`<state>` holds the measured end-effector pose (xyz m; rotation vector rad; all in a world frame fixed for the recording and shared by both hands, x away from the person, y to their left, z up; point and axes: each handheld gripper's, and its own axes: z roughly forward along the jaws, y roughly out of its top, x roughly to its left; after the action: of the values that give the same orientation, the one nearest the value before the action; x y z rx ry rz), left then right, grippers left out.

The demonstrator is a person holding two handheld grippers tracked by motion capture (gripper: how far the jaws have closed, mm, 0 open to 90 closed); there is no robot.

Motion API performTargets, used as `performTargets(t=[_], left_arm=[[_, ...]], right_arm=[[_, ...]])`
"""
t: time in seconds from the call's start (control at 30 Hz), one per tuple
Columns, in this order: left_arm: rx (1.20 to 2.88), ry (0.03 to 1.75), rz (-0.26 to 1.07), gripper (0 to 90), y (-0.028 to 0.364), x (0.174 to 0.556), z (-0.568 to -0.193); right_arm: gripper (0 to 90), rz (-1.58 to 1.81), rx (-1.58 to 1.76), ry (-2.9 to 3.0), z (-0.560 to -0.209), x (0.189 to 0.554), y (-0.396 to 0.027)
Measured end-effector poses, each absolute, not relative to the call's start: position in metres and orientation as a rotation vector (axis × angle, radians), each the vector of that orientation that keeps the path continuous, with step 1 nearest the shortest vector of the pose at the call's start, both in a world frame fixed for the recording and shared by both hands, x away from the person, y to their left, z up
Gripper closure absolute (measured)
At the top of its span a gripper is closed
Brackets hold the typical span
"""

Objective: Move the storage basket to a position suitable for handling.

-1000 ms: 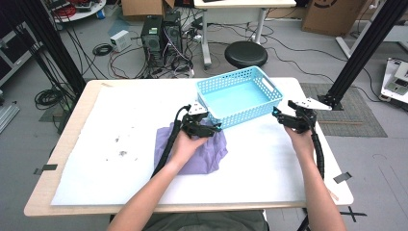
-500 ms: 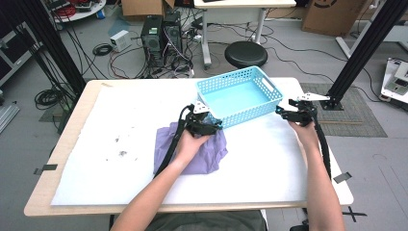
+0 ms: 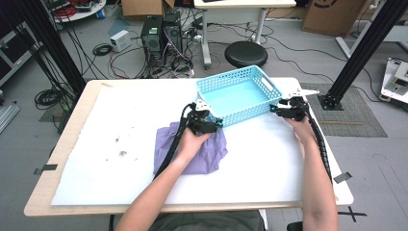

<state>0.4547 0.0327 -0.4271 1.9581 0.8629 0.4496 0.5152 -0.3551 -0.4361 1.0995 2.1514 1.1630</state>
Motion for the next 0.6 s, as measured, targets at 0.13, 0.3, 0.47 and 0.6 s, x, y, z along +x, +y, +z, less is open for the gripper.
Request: performTargets(t=[0.13,0.3,0.47,0.6], left_arm=[[1.945,0.876,0.437,31.0,0.038,0.458,-0.425],[1.933,0.885,0.426,31.0,0.042,0.460,-0.423],[1.901,0.886,0.416,32.2,0.050,0.463,-0.418],[1.888,0.867,0.415,35.4,0.056,0.463,-0.414]], right_arm=[[44.8,1.169,1.089,2.149,-0.433,0.516,-0.353],[46.3,1.171,1.087,2.144,-0.433,0.511,-0.350],[47.7,1.201,1.080,2.141,-0.431,0.507,-0.349],[48.2,1.207,1.074,2.141,-0.431,0.504,-0.347]])
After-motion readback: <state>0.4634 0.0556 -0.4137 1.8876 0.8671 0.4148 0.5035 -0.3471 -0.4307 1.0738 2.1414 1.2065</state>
